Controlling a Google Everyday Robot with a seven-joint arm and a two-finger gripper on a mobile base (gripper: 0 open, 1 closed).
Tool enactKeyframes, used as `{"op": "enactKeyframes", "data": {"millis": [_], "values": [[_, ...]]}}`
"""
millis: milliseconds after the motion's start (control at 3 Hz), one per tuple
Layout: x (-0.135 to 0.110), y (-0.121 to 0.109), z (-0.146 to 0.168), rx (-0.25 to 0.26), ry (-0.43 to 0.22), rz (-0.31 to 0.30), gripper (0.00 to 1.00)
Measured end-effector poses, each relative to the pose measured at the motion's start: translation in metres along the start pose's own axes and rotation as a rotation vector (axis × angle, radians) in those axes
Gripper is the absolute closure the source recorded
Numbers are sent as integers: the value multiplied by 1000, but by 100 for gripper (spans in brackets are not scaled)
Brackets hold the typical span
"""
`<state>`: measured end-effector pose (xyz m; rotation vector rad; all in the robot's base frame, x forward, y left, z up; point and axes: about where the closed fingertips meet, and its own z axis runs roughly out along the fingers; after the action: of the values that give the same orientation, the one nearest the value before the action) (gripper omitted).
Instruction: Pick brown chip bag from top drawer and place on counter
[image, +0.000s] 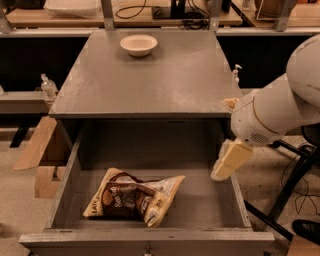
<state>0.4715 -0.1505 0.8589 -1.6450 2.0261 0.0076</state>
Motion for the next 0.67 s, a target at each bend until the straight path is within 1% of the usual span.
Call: {"op": "enactKeyframes", "data": {"millis": [333,667], "values": [[-7,9,20,-30,0,-10,0],[-26,37,80,-111,-29,-5,0]]}}
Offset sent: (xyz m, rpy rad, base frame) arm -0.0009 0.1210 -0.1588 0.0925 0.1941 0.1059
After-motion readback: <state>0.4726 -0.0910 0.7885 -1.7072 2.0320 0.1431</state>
